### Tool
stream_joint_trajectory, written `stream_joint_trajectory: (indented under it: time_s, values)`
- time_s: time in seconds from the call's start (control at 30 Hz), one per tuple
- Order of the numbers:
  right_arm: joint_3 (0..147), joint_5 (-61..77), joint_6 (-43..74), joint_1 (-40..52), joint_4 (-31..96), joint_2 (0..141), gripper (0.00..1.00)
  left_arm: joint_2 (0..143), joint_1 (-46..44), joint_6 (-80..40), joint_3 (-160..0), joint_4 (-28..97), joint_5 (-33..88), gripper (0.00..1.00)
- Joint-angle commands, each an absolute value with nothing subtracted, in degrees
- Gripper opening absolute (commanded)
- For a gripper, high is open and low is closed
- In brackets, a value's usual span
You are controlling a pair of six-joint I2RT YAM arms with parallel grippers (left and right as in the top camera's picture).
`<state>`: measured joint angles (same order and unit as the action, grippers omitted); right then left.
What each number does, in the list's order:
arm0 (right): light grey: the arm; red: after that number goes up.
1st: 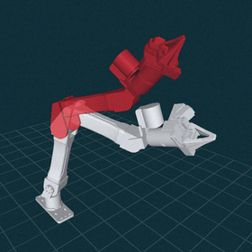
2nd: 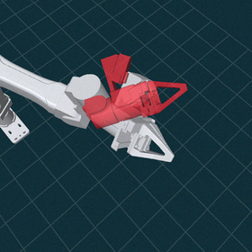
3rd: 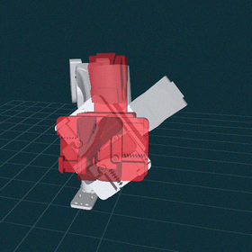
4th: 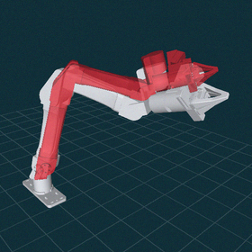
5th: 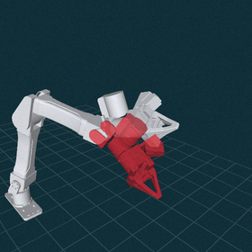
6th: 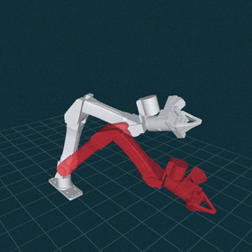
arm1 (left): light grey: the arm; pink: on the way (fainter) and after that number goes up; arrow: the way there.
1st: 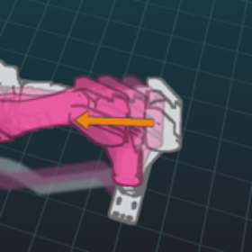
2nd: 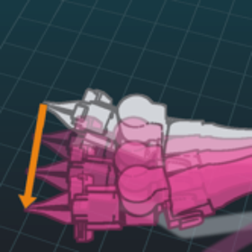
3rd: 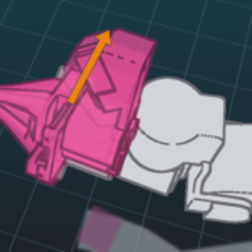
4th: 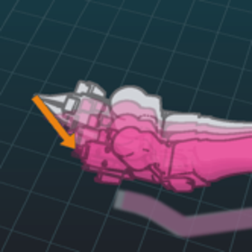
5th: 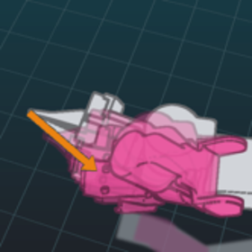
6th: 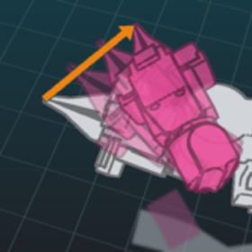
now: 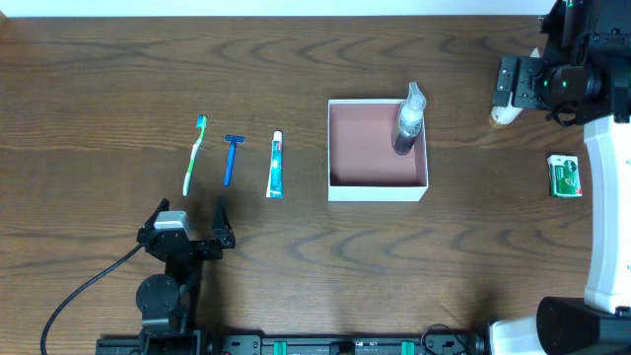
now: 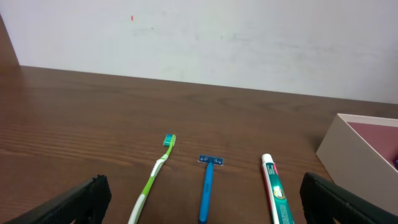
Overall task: Pack container
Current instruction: 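Raise the right gripper and move it right toward the Dettol soap, then move the left gripper forward over the toothbrush, razor and toothpaste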
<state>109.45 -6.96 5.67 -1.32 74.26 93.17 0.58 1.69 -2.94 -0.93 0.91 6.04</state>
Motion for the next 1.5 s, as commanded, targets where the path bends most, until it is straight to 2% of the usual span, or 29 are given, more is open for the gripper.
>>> stream_joint_trajectory:
  time_s: [0.0,0.17,0.57,0.77,0.9,1.0,1.17,1.47]
  values:
    - [109.69,-11.84,5.72,-2.44,75.18,93.45,0.99,0.23,1.41,-2.59,-0.23,3.44,7.07,0.98]
    - [109.19,-17.63,6.85,-5.08,78.11,93.78,0.99,0.23,1.41,-2.59,-0.23,3.44,7.07,0.98]
    - [105.19,-15.25,17.78,-15.49,79.48,93.78,0.99,0.23,1.41,-2.59,-0.23,3.44,7.07,0.98]
    - [104.12,-13.50,21.23,-17.69,80.14,93.78,0.99,0.23,1.41,-3.05,-0.23,3.40,7.33,0.98]
    - [103.79,-13.52,21.32,-18.74,80.07,93.78,0.99,0.30,1.41,-11.27,-0.25,3.22,8.60,0.98]
    - [103.24,-13.50,26.20,-20.14,79.79,93.78,0.99,0.47,1.41,-17.74,-0.25,3.22,8.60,0.98]
    - [101.19,-13.45,31.27,-21.82,78.85,93.78,0.99,1.37,1.41,-20.60,-0.25,3.22,8.60,0.98]
    - [96.18,-13.67,31.22,-22.33,76.60,93.78,0.99,2.33,1.41,-23.59,-0.27,3.20,10.59,0.98]
